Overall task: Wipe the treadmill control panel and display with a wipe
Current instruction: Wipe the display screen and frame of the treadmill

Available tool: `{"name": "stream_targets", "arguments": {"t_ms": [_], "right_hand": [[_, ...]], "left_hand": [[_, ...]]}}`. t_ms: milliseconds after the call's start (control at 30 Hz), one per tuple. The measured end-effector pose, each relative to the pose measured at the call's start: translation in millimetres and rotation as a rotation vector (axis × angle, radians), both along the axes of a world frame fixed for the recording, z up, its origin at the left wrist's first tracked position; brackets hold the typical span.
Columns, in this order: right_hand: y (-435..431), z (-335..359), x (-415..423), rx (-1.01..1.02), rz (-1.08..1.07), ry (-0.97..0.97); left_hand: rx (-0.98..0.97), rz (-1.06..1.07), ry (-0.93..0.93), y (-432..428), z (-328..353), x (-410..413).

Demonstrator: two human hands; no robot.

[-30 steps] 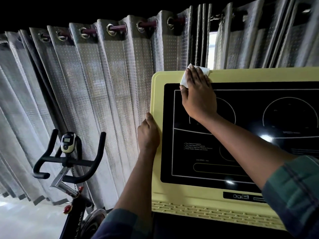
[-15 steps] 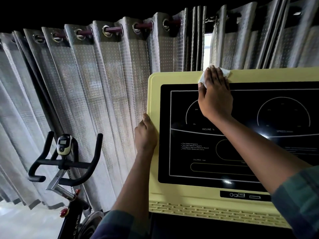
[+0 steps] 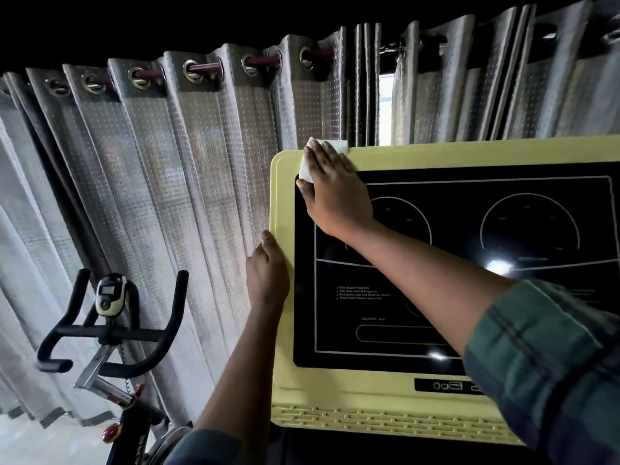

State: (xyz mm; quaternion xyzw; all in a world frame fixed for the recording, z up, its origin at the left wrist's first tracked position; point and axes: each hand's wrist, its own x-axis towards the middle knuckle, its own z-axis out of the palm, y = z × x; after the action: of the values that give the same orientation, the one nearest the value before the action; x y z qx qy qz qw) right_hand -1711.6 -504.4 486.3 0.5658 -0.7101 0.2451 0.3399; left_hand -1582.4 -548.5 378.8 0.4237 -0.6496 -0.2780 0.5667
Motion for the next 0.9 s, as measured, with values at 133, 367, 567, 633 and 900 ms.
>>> {"name": "stream_targets", "arguments": {"t_ms": [133, 367, 567, 633, 900], "right_hand": [[23.3, -4.9, -23.6, -0.040, -0.042, -0.014], [70.1, -9.2, -81.7, -0.076, -0.105, -0.021], [93.7, -11.5, -114.0, -0.100, -0.145, -0.030], [100.9, -12.5, -123.6, -0.115, -0.169, -0.040], [145.0, -15.1, -174.4, -0.181, -0.261, -0.101]], "left_hand": [[-0.092, 0.133, -0.111, -1.6, 2.5, 0.5], [-0.349, 0.289, -0.076, -1.0, 44.1, -30.0], [-0.580, 0.040, -0.498, 13.2, 108.1, -102.8], [-0.599, 0.000, -0.580, 15.0, 123.3, -125.0], [-0.568, 0.085, -0.598, 15.9, 135.0, -142.2]]}}
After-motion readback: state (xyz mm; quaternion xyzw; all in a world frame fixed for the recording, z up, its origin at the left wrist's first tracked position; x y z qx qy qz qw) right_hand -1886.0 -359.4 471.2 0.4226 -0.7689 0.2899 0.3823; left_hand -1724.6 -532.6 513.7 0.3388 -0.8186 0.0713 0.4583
